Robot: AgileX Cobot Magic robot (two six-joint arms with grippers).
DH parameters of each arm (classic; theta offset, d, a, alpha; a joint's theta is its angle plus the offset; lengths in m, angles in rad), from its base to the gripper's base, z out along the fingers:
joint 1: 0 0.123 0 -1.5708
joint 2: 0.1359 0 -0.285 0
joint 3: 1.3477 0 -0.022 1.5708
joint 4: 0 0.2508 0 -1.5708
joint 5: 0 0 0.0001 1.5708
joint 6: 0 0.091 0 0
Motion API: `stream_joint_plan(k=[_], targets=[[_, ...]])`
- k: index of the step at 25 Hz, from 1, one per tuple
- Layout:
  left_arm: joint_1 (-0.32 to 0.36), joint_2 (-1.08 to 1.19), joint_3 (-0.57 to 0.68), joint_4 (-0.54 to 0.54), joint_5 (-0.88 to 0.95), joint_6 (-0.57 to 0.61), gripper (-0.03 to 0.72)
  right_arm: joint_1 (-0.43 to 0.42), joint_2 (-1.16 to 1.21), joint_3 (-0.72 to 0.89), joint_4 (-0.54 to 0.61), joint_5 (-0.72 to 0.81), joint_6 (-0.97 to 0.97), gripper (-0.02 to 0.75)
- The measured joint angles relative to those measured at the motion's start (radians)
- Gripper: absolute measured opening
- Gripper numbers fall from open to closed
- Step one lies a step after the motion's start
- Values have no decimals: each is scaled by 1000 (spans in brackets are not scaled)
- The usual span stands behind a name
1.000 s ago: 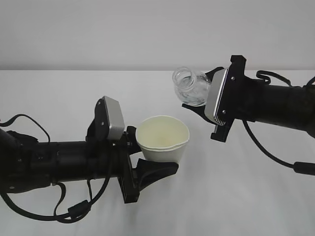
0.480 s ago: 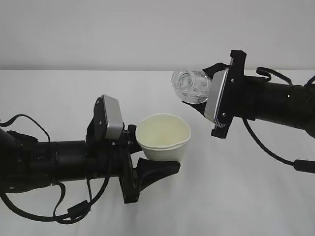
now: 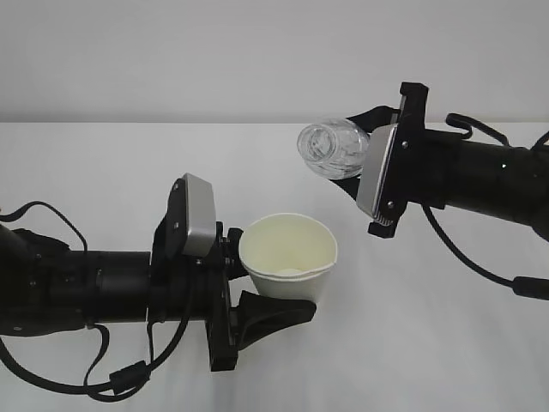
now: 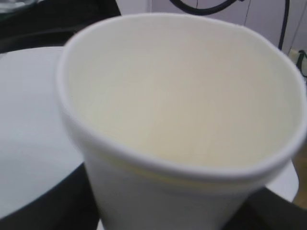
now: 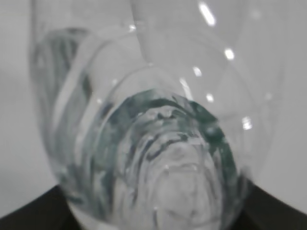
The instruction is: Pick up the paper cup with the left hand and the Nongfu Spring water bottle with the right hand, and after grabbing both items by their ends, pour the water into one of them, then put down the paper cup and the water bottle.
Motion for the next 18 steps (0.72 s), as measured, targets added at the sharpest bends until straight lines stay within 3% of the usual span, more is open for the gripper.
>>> stream_joint_plan(k=[18], targets=[[0,0,-1,-20,0,-6,465,0,2,0,4,-39,-104,439]])
